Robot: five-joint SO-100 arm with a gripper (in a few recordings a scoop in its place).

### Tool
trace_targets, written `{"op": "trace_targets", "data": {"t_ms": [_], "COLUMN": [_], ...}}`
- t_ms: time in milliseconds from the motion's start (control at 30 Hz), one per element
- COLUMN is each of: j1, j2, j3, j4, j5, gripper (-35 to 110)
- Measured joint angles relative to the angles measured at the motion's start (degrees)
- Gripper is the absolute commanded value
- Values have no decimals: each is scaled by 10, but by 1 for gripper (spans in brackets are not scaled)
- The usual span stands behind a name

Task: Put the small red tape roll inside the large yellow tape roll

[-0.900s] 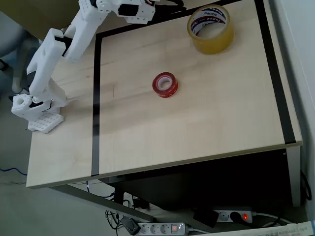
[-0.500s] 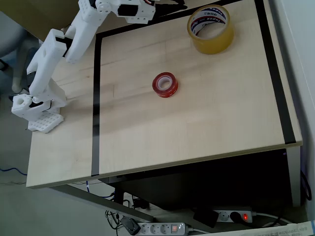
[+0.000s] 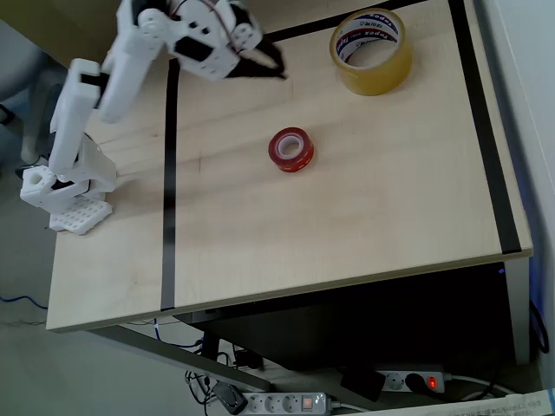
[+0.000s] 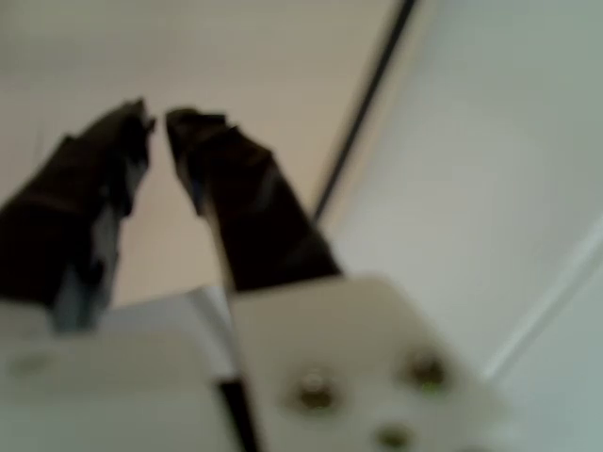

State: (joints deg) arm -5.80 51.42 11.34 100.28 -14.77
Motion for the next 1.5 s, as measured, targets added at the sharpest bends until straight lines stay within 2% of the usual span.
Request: {"op": "trace_targets", "data": {"t_ms": [233, 367, 500, 867, 1133, 1500], "j1": [52, 54, 49, 49, 50, 51], "j2": [200, 242, 258, 340, 335, 224], "j3": [246, 354, 446, 729, 773, 769], "j4": [25, 25, 19, -161, -248, -330], "j5": [-17, -39, -56, -57, -59, -59], "gripper": [8, 18, 21, 22, 22, 22]}}
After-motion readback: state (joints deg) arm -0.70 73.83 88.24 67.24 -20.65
